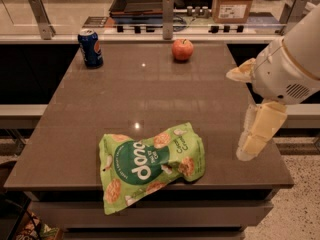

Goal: Move green rice chip bag near pepsi can

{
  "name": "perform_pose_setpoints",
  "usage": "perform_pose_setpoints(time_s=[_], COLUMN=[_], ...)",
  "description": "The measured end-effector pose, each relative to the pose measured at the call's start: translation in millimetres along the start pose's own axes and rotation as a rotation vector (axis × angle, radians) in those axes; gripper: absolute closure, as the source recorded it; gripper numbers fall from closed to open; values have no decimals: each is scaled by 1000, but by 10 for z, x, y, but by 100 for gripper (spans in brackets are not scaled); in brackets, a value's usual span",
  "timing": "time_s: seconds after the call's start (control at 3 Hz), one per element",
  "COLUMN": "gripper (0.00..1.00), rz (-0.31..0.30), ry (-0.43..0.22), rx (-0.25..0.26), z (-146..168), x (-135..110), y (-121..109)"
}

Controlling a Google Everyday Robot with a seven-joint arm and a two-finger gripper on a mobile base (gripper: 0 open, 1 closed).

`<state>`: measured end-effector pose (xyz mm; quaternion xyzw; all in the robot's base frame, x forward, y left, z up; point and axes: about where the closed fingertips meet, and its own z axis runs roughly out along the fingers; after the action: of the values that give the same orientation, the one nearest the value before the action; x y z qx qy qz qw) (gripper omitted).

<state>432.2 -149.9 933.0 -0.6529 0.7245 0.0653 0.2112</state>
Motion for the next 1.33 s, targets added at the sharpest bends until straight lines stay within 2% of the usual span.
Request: perform_pose_setpoints(time_s=[0.33,1.0,1.33], gripper=[0,0,0], rz=[-37,-117,-152], ry=[-18,75,69], rx=[-38,-50,-78], z=[371,1084,1280], x=[-136,-362,-470], y=[87,260,322])
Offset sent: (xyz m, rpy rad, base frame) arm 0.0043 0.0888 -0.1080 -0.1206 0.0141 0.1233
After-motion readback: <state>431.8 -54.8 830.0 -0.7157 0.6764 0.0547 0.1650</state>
